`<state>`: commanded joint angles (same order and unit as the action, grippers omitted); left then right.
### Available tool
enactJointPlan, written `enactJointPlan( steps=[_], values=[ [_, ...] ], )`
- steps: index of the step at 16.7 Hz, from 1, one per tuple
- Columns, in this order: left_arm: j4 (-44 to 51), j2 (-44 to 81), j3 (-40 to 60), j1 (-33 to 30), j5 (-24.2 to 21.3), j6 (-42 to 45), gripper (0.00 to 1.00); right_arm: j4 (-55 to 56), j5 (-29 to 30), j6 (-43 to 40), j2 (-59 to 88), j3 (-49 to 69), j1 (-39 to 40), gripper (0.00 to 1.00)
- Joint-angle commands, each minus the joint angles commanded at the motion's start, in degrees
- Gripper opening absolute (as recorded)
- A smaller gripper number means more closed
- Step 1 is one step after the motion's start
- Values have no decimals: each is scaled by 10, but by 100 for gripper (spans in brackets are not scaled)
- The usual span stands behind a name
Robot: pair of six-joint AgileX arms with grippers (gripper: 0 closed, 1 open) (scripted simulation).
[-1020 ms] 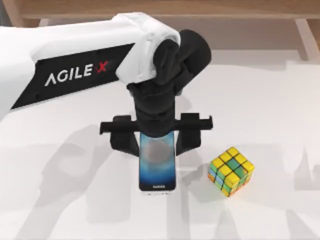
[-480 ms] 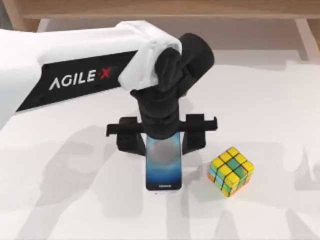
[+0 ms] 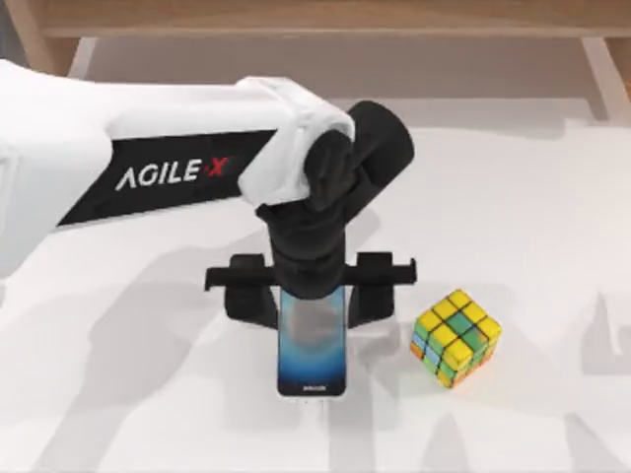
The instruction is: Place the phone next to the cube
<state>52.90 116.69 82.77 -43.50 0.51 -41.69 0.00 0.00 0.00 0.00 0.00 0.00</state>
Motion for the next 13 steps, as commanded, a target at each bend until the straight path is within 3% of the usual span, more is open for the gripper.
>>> enactJointPlan(
  steps=[7, 13],
  values=[
    [-4, 13, -14, 1, 1, 1, 0, 0, 0, 0, 0, 0, 0, 100],
    [-4, 13, -14, 1, 1, 1, 45, 0, 0, 0, 0, 0, 0, 100]
  ],
)
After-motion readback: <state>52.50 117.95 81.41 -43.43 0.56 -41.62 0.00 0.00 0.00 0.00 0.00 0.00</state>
